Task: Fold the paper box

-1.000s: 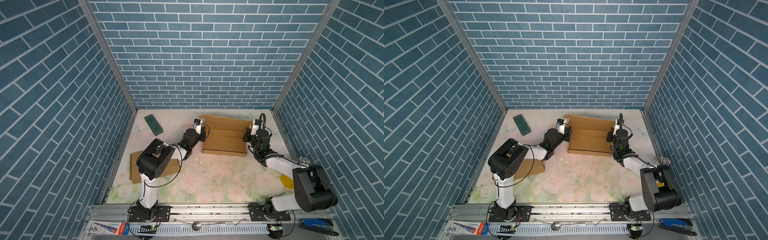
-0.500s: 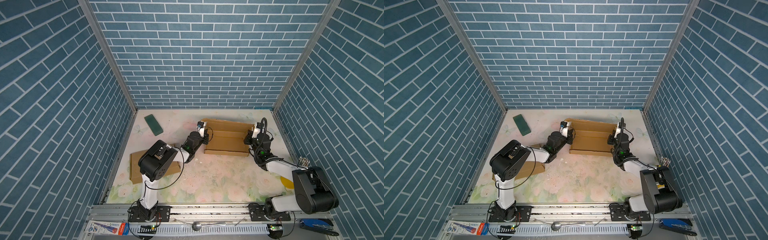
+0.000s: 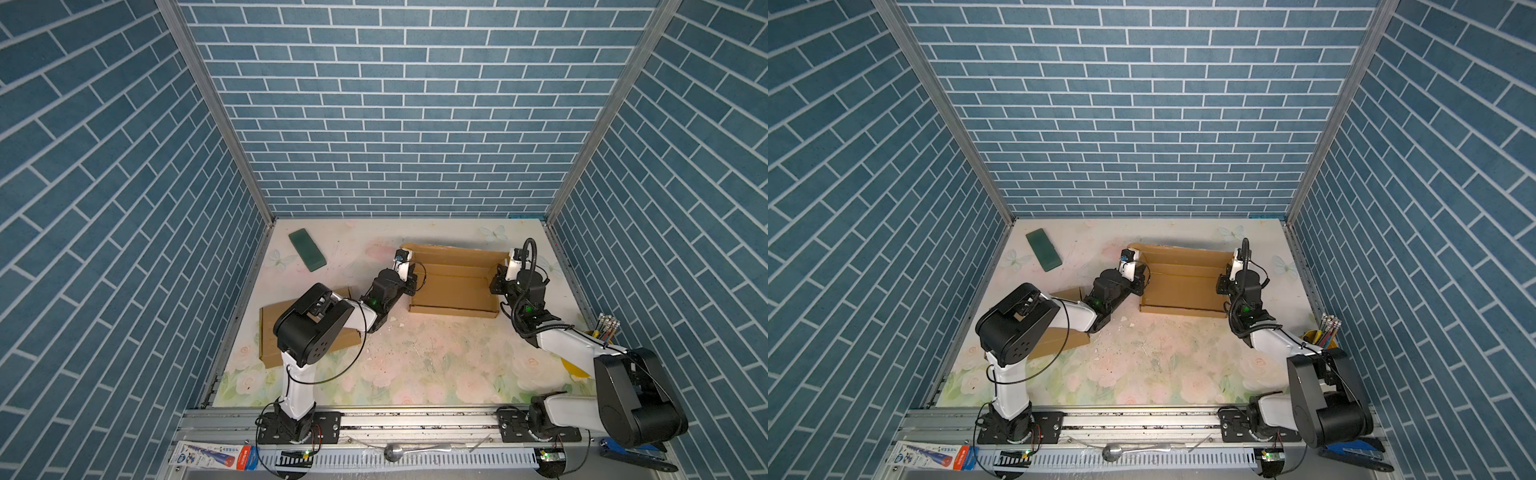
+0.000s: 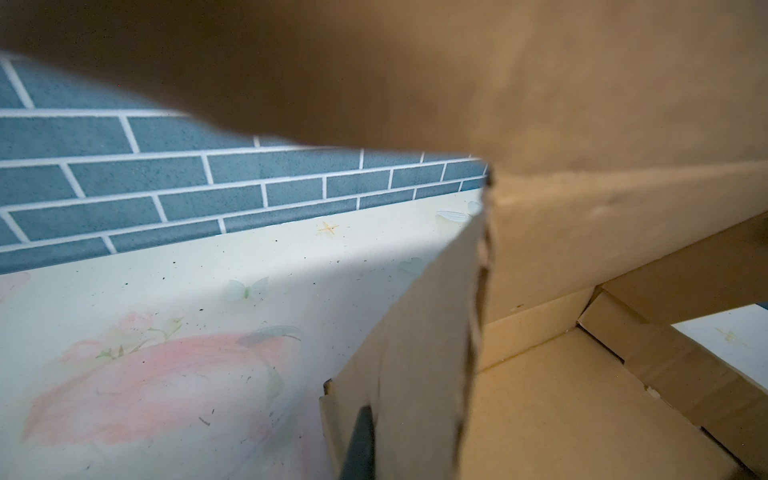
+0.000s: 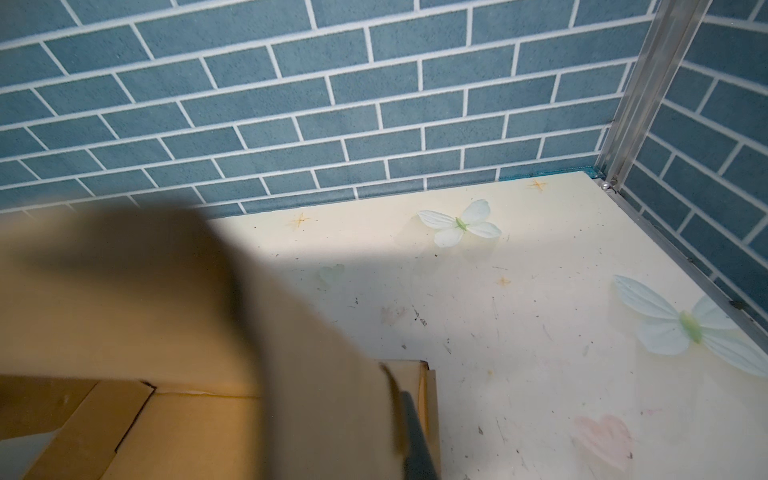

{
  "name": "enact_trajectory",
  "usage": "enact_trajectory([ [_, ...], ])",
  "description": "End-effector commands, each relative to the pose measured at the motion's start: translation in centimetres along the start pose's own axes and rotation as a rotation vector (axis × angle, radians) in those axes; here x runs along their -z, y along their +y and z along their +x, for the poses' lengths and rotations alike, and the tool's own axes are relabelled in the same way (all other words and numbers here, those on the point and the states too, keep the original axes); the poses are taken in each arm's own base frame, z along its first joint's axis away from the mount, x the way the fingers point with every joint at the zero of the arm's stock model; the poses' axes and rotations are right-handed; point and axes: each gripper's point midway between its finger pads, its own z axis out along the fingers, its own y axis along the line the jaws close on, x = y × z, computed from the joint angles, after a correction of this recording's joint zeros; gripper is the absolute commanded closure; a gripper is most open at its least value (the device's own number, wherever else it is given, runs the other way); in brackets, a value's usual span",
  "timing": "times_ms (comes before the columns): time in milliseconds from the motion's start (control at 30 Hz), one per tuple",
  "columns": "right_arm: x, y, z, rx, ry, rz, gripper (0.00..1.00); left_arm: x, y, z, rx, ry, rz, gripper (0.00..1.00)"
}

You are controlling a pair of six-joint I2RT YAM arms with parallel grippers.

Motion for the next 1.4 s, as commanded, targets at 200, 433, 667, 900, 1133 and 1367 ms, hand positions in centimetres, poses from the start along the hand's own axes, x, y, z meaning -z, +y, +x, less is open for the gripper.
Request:
enact_trajectory([
  [200,0.5,3.2,6.7,-0.018,0.227,-0.169,1.0,1.2,-6.9,10.1,-0.003,0.352,0.219,0.99],
  [433,0.9,3.3,7.4,-0.05,0.236,-0.177,1.0,2.3,-6.7,12.5,-0.017,0.425,0.213,0.98],
  [667,2.1,2.8,7.6,0.005,0.268,-0.168,1.0,3.1,-5.7,11.8,-0.091,0.42,0.171,0.98],
  [900,4.3,1.8,4.5,-0.023,0.295,-0.214,0.78,3.9,-3.3,10.9,-0.141,0.386,0.053,0.98],
  [1133,8.5,5.1,0.7,0.02,0.317,-0.404,0.37,4.1,-1.6,10.3,-0.17,0.358,-0.033,0.98],
  [1367,12.1,6.3,-2.1,0.197,0.394,-0.475,0.28,4.1,-0.7,10.6,-0.188,0.336,-0.067,0.98],
])
